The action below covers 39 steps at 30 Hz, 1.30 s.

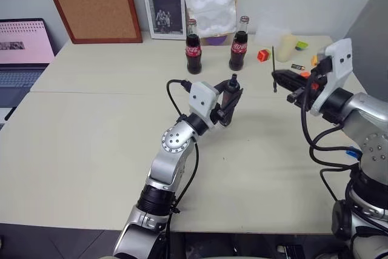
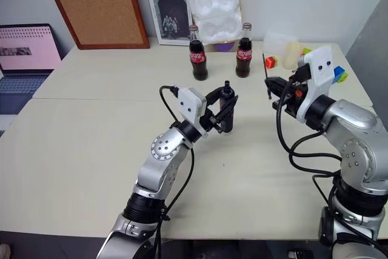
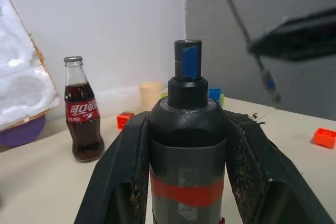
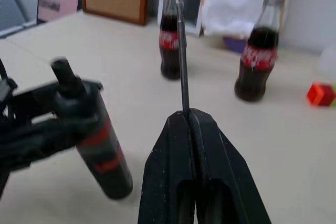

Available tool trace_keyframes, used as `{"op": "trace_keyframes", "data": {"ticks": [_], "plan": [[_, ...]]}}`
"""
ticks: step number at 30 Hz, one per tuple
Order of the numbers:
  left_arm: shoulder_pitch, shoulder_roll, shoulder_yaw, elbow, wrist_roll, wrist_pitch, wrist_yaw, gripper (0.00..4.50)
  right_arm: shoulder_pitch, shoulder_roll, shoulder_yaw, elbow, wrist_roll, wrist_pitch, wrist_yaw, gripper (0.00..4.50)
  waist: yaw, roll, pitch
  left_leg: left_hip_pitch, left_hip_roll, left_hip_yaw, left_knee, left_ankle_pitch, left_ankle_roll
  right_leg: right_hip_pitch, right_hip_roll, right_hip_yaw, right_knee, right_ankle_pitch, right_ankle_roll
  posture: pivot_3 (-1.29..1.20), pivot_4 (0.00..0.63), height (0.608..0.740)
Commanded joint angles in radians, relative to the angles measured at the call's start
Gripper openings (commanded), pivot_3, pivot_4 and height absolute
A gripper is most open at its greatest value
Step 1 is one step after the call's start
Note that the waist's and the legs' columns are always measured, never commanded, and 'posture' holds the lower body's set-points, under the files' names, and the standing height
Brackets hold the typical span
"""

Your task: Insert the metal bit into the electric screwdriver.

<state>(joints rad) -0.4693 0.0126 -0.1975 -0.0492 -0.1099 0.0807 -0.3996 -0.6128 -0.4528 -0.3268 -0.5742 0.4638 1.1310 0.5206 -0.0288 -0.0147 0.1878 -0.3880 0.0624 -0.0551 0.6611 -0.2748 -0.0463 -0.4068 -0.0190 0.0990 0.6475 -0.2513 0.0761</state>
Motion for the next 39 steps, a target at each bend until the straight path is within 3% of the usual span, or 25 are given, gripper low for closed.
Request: {"op": "trace_keyframes", "data": {"ticks": [1, 7, 21, 39], "plan": [[-0.006, -0.029, -0.010, -0.016, 0.043, -0.026, 0.065, 1.65, -0.030, 0.054, 0.033, -0.028, 0.017, -0.123, -0.043, 0.00, 0.000, 0.000, 0.000, 0.000, 0.000, 0.000, 0.000, 0.000, 0.000, 0.000, 0.000, 0.000, 0.000, 0.000, 0.000, 0.00, 0.150, 0.740], [0.018, -0.055, -0.015, 0.042, 0.083, -0.034, 0.130, 1.65, -0.033, 0.166, 0.088, 0.031, 0.028, -0.302, -0.069, 0.00, -0.001, 0.000, 0.000, 0.000, 0.000, 0.000, 0.000, 0.000, 0.000, 0.000, 0.000, 0.000, 0.000, 0.000, 0.000, 0.00, 0.150, 0.740], [0.028, -0.055, -0.014, 0.053, 0.095, -0.033, 0.147, 1.65, 0.001, 0.279, 0.211, 0.156, -0.023, -0.591, -0.108, 0.00, -0.003, 0.001, 0.000, 0.001, 0.000, 0.000, 0.000, 0.000, 0.000, 0.000, 0.000, 0.000, 0.001, 0.000, 0.000, 0.00, 0.150, 0.740], [0.028, -0.045, -0.017, 0.051, 0.095, -0.030, 0.141, 1.65, 0.054, 0.277, 0.282, 0.216, 0.006, -0.697, -0.059, 0.00, -0.003, 0.001, 0.000, 0.001, 0.000, 0.000, 0.000, 0.000, 0.000, 0.000, 0.000, 0.000, 0.001, 0.000, 0.000, 0.00, 0.150, 0.740]]}}
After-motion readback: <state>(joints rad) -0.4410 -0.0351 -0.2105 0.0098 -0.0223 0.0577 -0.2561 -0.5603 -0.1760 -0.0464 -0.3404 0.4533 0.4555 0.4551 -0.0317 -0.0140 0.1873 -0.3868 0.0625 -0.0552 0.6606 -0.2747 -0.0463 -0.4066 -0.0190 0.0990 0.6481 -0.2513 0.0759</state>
